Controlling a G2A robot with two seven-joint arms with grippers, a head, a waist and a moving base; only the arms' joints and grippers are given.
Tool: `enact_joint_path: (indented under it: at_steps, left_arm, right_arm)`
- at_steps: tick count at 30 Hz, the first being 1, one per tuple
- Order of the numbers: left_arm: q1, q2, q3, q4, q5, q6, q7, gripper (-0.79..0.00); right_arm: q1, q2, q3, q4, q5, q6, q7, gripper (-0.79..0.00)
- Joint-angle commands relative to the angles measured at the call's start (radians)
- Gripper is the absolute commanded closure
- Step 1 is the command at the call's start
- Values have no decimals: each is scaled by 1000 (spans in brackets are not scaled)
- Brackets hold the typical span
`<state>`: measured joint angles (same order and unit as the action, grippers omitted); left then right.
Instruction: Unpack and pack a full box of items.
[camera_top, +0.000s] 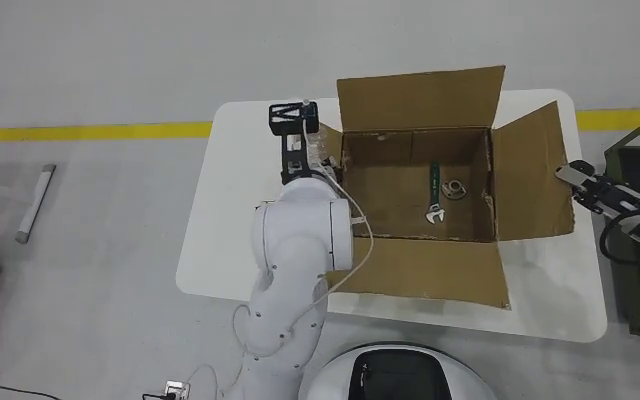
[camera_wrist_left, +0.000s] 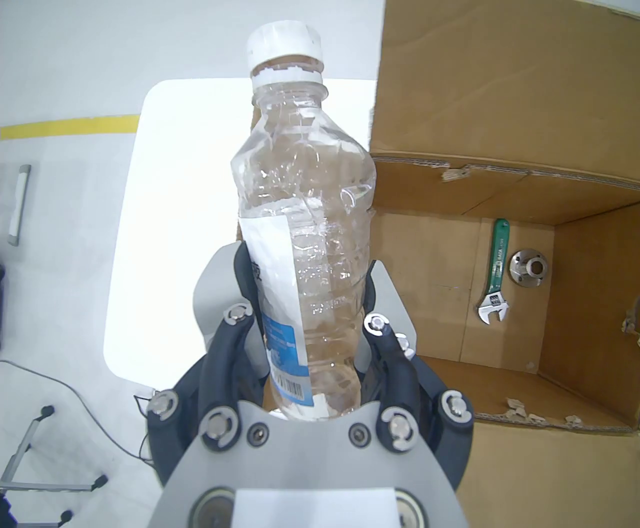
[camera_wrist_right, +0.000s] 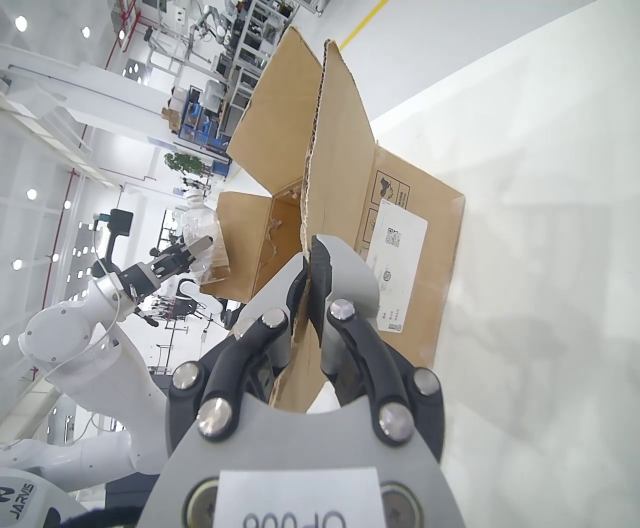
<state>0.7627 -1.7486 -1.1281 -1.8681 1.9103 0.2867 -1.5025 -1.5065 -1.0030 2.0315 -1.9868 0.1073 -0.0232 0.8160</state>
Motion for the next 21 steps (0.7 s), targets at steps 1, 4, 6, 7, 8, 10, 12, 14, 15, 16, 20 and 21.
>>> enact_joint_path:
  at_steps: [1, 4, 6, 7, 8, 10, 12, 14, 15, 16, 20, 21]
  left_arm:
    - [10, 1, -13, -2, 23, -5, 5, 0]
    - [20, 0, -35, -10, 42, -10, 10, 0]
    - [21, -2, -44, -32, 39, -15, 9, 0]
    - [21, -3, -46, -44, 38, -18, 8, 0]
    - [18, -4, -45, -57, 44, -27, 7, 0]
    - [11, -6, -48, -91, 53, -37, 3, 0]
    - [5, -8, -56, -126, 73, -49, -5, 0]
    - [1, -9, -64, -152, 92, -60, -14, 0]
    - [-2, -9, -72, -171, 103, -67, -19, 0]
    - [-1, -9, -81, -183, 111, -74, -26, 0]
    - [15, -6, -129, -191, 185, -130, -33, 0]
    - [27, -5, -143, -185, 203, -142, -33, 0]
  right_arm:
    - [-2, 1, 1, 4, -3, 1, 1, 0]
    - [-3, 3, 1, 7, -8, -1, 0, 0]
    - [-5, 4, 1, 6, -10, 0, -1, 0]
    - [-6, 5, 1, 5, -10, 0, 0, 0]
    - [-6, 6, 1, 5, -10, 0, -1, 0]
    - [-7, 7, 0, 4, -10, 0, 0, 0]
    - [-7, 8, 0, 2, -9, 3, 1, -234]
    - [-9, 9, -1, -2, -10, 6, 3, -785]
    - [-9, 10, 0, -4, -12, 8, 1, -785]
    - [-10, 10, -1, -6, -11, 9, -1, -785]
    - [-14, 11, 6, -15, -20, 7, -23, -785]
    - [-16, 12, 9, -19, -25, 3, -31, -785]
